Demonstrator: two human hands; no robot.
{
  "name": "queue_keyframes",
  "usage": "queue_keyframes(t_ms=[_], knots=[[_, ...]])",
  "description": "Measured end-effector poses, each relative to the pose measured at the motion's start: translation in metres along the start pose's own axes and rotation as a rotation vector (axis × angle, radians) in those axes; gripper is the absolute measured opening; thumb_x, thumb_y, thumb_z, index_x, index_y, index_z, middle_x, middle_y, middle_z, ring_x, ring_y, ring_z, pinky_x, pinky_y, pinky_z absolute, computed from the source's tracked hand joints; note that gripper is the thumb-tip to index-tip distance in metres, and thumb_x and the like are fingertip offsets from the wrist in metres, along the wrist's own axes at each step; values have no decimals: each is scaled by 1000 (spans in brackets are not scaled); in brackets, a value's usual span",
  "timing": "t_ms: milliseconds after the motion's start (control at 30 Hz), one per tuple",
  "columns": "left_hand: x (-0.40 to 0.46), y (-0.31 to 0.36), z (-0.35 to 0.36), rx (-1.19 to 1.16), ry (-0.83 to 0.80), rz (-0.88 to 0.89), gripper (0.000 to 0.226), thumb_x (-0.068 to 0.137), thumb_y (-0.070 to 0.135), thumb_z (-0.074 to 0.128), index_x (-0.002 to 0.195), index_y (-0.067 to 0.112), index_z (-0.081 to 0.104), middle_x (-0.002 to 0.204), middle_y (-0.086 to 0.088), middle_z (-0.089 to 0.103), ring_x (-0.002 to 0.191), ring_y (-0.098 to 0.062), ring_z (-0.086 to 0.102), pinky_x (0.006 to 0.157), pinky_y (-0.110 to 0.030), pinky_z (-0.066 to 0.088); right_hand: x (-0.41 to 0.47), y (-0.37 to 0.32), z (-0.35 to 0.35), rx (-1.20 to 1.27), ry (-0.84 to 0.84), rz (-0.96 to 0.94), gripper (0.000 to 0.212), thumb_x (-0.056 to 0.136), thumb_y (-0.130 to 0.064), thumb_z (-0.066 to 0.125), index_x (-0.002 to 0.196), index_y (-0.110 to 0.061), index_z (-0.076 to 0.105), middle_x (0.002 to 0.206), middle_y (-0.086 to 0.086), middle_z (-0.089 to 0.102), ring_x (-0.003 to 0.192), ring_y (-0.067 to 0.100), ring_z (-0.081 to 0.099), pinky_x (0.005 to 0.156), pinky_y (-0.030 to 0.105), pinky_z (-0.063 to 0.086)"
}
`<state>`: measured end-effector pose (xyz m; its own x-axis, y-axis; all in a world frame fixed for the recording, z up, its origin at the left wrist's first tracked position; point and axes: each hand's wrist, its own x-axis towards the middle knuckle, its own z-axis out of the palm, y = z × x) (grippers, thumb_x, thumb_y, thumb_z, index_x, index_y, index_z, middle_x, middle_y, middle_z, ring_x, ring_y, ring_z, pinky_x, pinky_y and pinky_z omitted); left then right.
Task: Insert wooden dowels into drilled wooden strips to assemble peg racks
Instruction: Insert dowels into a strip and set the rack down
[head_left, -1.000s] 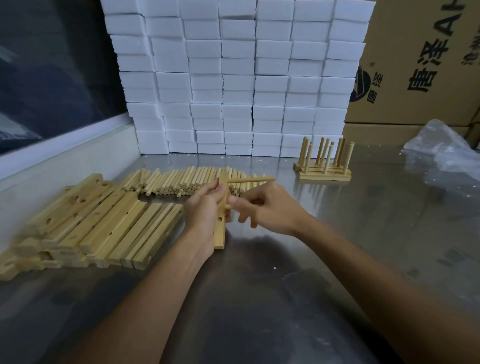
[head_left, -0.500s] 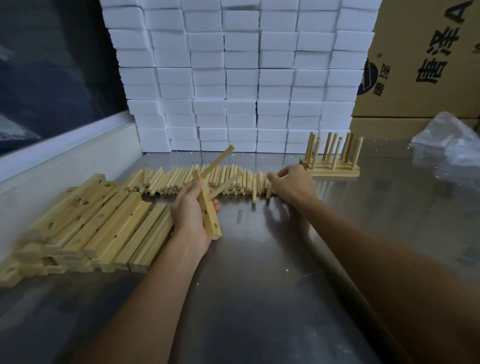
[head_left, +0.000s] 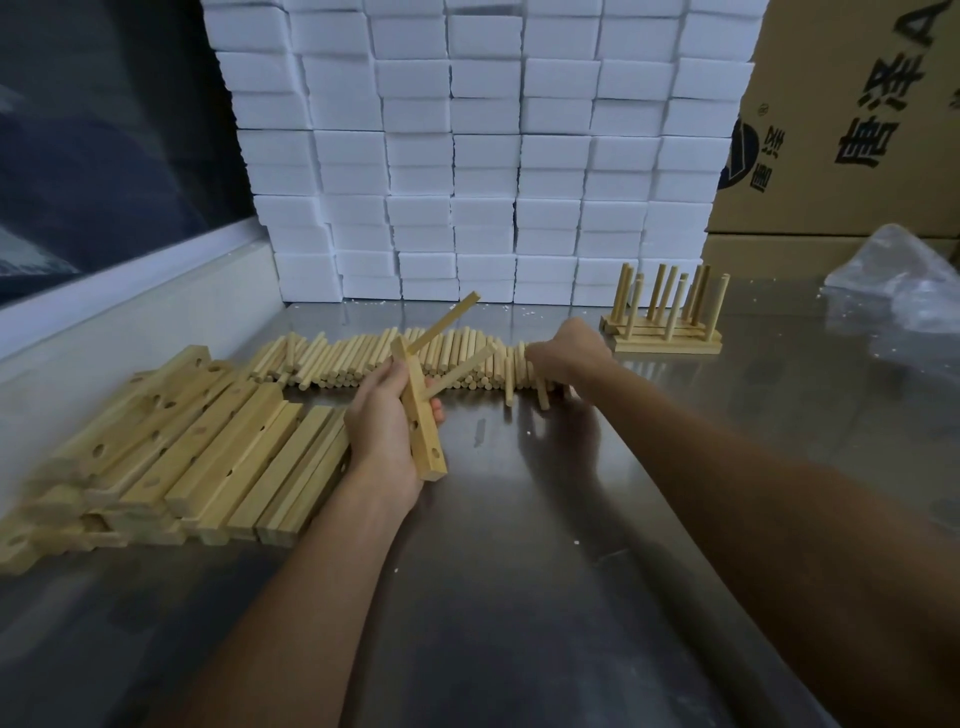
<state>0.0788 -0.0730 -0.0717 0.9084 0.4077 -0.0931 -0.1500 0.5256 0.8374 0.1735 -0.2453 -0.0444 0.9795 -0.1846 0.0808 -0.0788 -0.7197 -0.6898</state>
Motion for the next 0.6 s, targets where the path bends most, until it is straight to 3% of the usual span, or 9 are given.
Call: queue_keyframes(t_ms=[67,133,200,267,500,600], knots=[[0,0,0,3,1,1,11,99,18,57,96,17,67,57,-1,65,45,-15,56,47,-25,53,-7,-2,-5,89,-5,-56,16,88,-15,57,73,-9,55,61,5,47,56,15,43,58,30,43],[0,1,1,5,1,-1,11,99,18,57,95,18,67,56,0,65,44,-14,56,46,-24,52,-18,-3,-13,145,-18,-139,16,94,-15,52,90,-6,66,69,8,58,57,13,49,58,25,47],[-1,1,1,1,-5,-5,10,99,18,57,96,17,67,56,0,66,44,-13,56,45,-24,52,-32,-2,-20,175,-22,-193,18,99,-21,48,109,-14,61,82,1,61,61,12,55,46,20,45],[-1,1,1,4,-16,-6,11,99,17,57,101,15,67,57,0,66,44,-13,56,45,-24,51,-43,1,-25,228,-23,-222,20,101,-23,44,113,-15,57,86,0,60,66,14,58,47,23,44],[0,-2,0,25,-44,6,25,99,18,56,120,6,63,58,0,66,47,-14,56,45,-26,50,-74,17,-35,375,10,-286,28,98,-34,58,85,-11,67,66,-5,57,59,6,52,58,22,42],[0,-1,1,33,-55,10,28,99,18,57,122,5,62,62,-1,68,47,-14,57,46,-25,50,-80,20,-39,475,8,-258,39,98,-32,57,83,4,64,65,1,49,55,8,43,54,24,37]])
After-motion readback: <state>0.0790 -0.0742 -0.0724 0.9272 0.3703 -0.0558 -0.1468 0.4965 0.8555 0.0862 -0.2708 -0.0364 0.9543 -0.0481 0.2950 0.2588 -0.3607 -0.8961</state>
